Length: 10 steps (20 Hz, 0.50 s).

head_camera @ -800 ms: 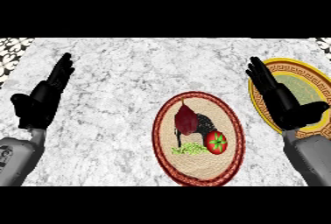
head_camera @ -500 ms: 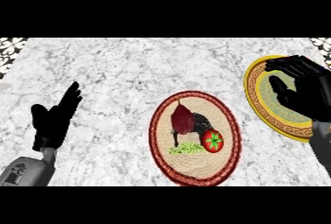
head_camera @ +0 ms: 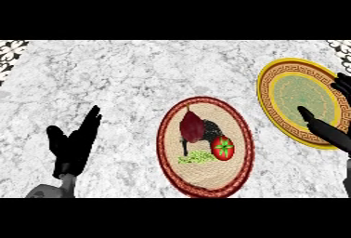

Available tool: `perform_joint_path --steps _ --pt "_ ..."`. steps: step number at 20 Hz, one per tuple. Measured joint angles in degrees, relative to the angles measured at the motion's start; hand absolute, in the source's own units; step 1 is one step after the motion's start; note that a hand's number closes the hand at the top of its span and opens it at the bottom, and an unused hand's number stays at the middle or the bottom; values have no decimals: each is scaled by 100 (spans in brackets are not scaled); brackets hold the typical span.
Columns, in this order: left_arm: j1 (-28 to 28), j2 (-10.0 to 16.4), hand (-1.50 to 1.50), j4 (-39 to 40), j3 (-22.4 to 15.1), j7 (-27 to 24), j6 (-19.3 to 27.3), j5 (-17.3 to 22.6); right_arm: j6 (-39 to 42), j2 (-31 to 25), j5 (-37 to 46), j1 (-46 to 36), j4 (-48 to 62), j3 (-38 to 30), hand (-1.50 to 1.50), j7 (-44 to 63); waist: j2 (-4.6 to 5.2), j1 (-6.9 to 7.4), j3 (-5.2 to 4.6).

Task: Pick the tomato from the placemat and place it in the plate

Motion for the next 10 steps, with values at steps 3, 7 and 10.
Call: perform_joint_path --steps 3,7,10 --pt "57 -66 0 -30 35 -19 -53 -28 30 -18 102 596 -527 -49 -150 -86 3 38 4" --pt "115 -144 0 -125 13 39 -30 -74 210 -546 415 1050 -1018 40 -150 369 4 66 2" --pt "153 -101 0 -200 33 120 -49 -70 481 -1111 759 1379 -1360 290 -150 874 3 67 -9"
